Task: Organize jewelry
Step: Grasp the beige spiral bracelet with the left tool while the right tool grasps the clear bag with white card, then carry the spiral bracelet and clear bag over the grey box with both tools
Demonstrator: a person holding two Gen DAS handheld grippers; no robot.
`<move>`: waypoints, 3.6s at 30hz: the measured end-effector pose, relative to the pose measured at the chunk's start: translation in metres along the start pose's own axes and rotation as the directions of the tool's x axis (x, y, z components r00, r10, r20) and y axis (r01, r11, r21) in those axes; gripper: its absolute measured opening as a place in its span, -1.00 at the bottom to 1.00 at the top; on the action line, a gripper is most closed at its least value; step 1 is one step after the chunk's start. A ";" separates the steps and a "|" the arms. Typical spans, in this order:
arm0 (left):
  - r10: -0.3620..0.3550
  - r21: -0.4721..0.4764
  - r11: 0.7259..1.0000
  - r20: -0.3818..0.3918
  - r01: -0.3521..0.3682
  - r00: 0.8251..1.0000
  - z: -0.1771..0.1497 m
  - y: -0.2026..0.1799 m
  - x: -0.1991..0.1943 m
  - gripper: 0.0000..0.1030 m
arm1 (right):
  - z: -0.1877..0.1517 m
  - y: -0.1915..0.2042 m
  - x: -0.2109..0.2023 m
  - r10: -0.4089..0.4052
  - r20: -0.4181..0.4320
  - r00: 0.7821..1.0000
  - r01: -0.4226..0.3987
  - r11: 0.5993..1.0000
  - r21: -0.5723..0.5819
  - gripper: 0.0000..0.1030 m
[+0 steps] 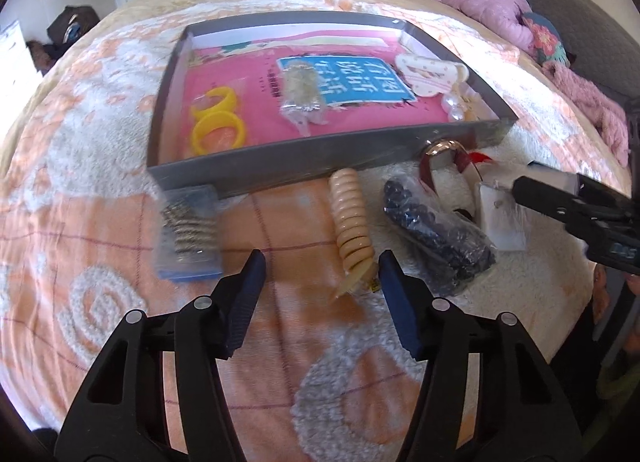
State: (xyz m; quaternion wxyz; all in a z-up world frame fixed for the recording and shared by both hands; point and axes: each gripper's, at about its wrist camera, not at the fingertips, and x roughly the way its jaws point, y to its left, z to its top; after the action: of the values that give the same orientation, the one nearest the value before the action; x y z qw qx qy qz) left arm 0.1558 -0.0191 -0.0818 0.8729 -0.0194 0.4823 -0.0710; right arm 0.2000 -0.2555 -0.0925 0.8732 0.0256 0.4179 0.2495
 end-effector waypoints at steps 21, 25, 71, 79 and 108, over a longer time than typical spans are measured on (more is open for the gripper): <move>-0.029 0.079 0.997 0.042 0.026 0.999 0.008 -0.016 0.004 -0.77 | 0.000 -0.014 -0.010 0.020 0.051 0.999 -0.019 1.000 -0.005 -0.24; -0.046 0.072 0.997 0.073 0.041 0.996 0.008 -0.016 -0.012 -0.77 | -0.001 -0.015 -0.014 0.014 0.054 0.998 -0.014 1.000 -0.006 -0.24; -0.055 -0.006 0.998 0.238 0.059 0.970 0.075 0.028 -0.047 -0.77 | 0.082 0.045 -0.027 0.059 0.165 0.985 -0.033 0.987 -0.157 -0.24; -0.064 -0.003 0.998 0.210 0.066 0.976 0.093 0.036 -0.029 -0.77 | 0.097 0.050 -0.013 0.062 0.158 0.986 -0.032 0.982 -0.184 -0.24; -0.059 0.013 0.998 0.134 0.058 0.989 0.105 0.042 0.026 -0.76 | 0.116 0.053 0.062 0.033 0.057 0.998 -0.020 0.977 -0.212 -0.24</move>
State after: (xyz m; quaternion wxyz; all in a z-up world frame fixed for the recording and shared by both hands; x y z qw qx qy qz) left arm 0.2631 0.0151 -0.0519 0.9010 -0.0345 0.4213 -0.0973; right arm 0.2966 -0.1614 -0.0479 0.8798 -0.0540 0.3622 0.3031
